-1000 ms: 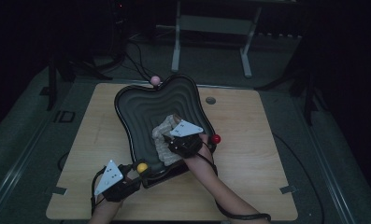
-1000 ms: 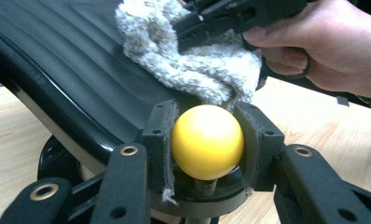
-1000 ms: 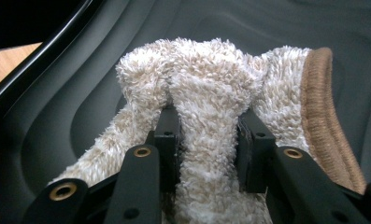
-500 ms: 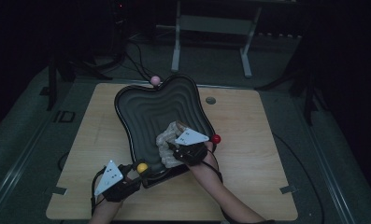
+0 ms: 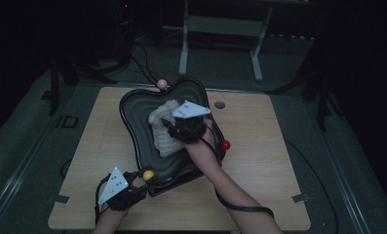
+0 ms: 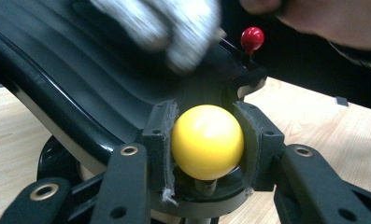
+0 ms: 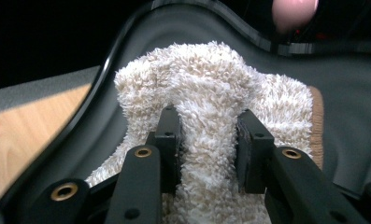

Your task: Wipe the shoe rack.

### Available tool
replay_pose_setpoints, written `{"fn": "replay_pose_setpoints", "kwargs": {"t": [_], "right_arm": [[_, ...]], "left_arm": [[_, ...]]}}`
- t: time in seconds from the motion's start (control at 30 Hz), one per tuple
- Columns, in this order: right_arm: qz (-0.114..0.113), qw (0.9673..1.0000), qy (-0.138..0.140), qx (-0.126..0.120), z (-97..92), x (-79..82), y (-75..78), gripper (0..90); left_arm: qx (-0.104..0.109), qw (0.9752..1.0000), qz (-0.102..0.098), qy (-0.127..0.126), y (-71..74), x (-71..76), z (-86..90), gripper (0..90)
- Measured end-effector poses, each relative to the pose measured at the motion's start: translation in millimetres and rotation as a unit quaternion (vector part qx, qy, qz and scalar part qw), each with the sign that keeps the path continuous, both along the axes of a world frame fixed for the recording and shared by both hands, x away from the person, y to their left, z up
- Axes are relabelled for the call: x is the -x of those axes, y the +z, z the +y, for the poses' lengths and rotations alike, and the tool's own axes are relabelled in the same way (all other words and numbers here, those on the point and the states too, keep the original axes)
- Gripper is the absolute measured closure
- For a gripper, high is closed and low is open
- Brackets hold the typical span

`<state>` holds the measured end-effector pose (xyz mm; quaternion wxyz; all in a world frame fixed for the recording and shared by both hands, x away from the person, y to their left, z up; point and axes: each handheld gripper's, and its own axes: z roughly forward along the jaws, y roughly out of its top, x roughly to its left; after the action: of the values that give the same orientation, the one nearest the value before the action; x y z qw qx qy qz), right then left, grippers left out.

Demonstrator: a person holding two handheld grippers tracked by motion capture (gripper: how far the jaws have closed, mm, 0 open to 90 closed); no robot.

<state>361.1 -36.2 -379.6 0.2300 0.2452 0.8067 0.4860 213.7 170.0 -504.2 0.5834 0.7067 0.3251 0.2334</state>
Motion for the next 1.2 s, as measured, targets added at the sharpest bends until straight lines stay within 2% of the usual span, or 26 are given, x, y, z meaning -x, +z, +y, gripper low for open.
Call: {"fn": "replay_pose_setpoints", "kwargs": {"t": [0.03,0.13,0.2,0.23,0.27,0.33,0.5,0.6,0.83,1.2], "right_arm": [[0.000,1.0000,0.000,0.000,0.0,0.0,0.0,66.7],[0.000,1.0000,-0.007,-0.001,13.9,-15.2,12.5,66.7],[0.006,0.9997,-0.024,0.004,27.2,-33.5,21.1,66.6],[0.006,0.9997,-0.024,0.004,27.2,-33.5,21.1,66.6],[0.009,0.9993,-0.036,0.009,33.4,-43.6,22.8,66.6],[0.011,0.9990,-0.041,0.013,36.5,-47.9,22.7,66.5],[0.011,0.9977,-0.055,0.040,47.2,-60.1,13.7,66.2],[0.012,0.9971,-0.055,0.051,50.6,-60.2,8.0,66.1],[0.022,0.9978,-0.042,0.046,41.3,-53.8,-1.6,66.2],[0.006,0.9984,-0.023,0.051,24.1,-20.2,-25.1,66.2]], "left_arm": [[-0.001,1.0000,0.000,0.000,-0.1,0.1,0.0,59.9],[0.000,1.0000,0.000,-0.001,-0.1,-0.1,0.2,59.9],[0.000,1.0000,0.000,-0.001,-0.1,0.0,0.2,59.9],[-0.001,1.0000,0.000,-0.001,-0.1,0.0,0.2,59.9],[0.000,1.0000,0.000,-0.001,-0.1,-0.1,0.3,59.9],[-0.002,1.0000,-0.001,-0.002,-0.1,0.0,0.4,59.9],[-0.002,1.0000,-0.001,-0.002,-0.1,-0.1,0.5,60.0],[-0.001,1.0000,-0.001,-0.002,0.0,-0.1,0.5,60.0],[-0.001,1.0000,-0.001,-0.001,-0.1,-0.1,0.4,60.0],[-0.001,1.0000,-0.002,-0.001,-0.4,-0.2,0.5,59.9]]}}
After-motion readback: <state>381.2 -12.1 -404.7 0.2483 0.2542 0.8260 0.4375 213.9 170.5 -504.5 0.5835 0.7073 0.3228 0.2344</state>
